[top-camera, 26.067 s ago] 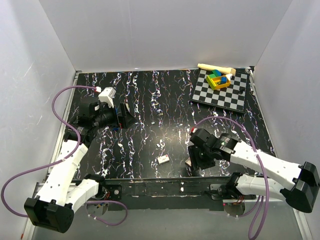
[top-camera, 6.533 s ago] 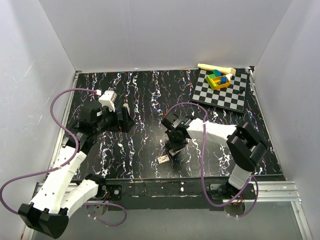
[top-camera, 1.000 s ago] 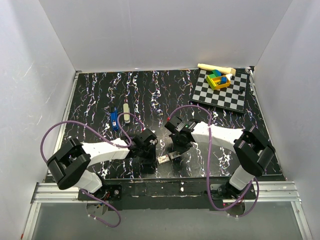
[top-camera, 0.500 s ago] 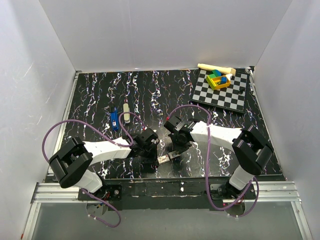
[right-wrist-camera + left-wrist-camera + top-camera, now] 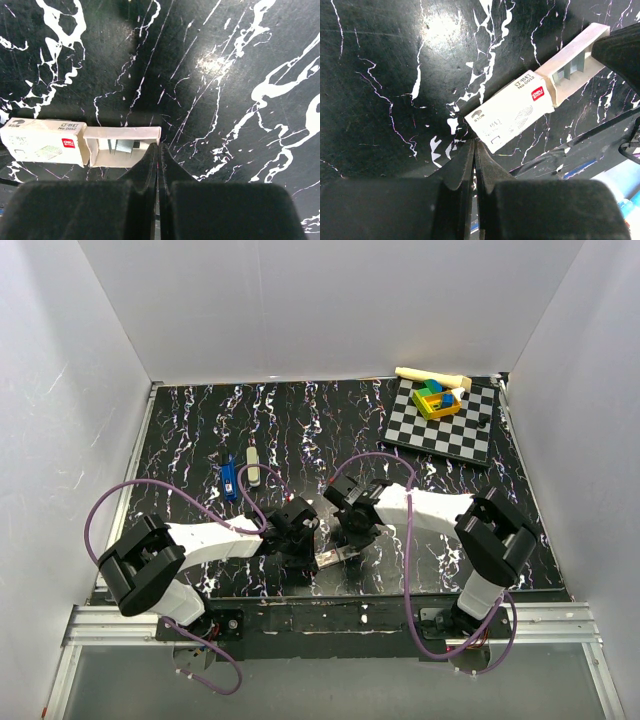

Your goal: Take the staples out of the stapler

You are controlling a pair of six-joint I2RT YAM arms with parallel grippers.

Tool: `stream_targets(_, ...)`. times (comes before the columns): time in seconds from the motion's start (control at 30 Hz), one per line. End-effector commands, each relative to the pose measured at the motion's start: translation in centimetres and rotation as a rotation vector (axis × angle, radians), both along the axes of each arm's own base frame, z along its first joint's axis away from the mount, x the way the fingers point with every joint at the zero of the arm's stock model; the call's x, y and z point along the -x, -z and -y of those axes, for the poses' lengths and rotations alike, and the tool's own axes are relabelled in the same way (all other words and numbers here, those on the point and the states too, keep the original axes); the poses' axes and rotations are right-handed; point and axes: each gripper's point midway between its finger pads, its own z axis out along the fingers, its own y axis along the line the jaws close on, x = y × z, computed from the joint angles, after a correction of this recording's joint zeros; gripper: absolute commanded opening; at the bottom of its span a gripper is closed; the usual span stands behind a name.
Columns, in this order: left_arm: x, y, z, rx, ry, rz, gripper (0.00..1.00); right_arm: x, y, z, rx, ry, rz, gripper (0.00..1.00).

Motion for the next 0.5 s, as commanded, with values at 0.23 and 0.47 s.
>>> stream_targets(0.23,-0.34,1.65,-1.92,-0.107,-0.026,0.027,0.00,-0.97,-1.59,-2.07,-0.051,-0.003,0.045,0.01)
stream_targets(0.47,-0.18,1.70,-1.99,-0.108,-0.021,0.026,0.00,-0.82,-1.60,-2.36,-0.057,-0.009,0.043,0.01)
